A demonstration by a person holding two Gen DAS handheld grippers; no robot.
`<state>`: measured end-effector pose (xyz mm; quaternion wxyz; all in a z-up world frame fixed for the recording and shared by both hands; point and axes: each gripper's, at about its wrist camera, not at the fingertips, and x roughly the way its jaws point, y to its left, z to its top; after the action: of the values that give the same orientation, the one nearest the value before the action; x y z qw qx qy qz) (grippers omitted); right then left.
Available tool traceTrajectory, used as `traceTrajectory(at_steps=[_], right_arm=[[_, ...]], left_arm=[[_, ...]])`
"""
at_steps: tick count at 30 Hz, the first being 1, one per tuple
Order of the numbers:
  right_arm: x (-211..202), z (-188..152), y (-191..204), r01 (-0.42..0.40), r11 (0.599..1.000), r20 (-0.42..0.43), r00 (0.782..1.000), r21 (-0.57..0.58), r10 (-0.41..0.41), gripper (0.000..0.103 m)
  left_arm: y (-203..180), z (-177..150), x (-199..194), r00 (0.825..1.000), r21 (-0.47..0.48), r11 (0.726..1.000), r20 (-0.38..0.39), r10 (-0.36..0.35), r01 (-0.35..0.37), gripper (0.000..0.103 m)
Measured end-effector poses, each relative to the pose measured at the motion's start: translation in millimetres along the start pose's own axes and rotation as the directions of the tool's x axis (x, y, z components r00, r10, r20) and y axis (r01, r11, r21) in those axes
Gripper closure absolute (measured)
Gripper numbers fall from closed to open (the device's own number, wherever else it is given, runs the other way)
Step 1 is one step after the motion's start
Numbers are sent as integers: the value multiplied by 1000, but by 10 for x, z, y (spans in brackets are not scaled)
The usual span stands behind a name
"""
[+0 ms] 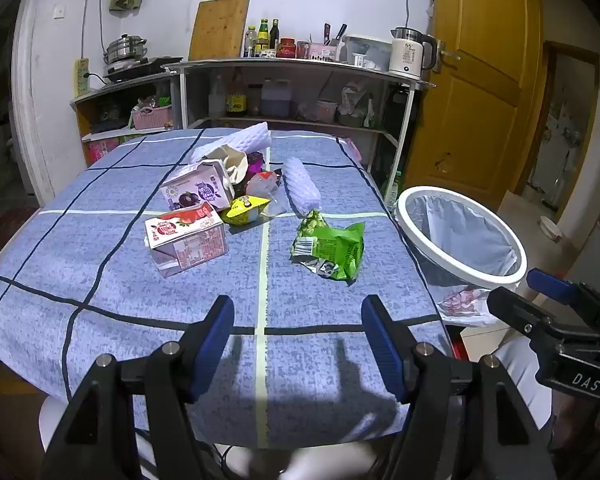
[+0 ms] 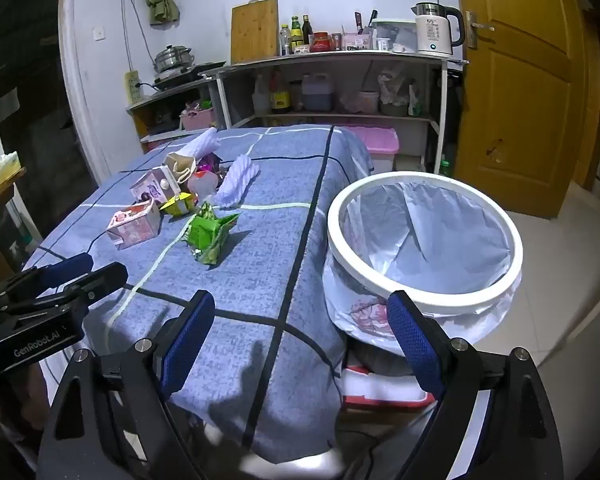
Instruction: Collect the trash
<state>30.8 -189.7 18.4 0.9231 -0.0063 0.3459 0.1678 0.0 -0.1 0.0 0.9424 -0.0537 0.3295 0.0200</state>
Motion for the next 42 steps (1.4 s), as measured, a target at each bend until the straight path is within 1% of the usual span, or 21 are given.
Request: traceTrajectory(at_steps=[16, 19, 42], right_arm=[[31, -38, 7, -1, 1000, -3, 1000, -3, 1, 15], [-15, 10, 23, -2, 1000, -3, 1000, -4, 2, 15], [-14, 6, 32, 4, 1000, 0, 1000, -9, -4, 15]], left_arm=[[-7, 1, 5, 1000, -3, 1000, -3, -1, 1, 35], [3, 0, 3, 1000, -4, 1000, -3, -4, 4, 35], [2, 1, 5, 1000, -6, 1000, -2, -7, 7, 35]])
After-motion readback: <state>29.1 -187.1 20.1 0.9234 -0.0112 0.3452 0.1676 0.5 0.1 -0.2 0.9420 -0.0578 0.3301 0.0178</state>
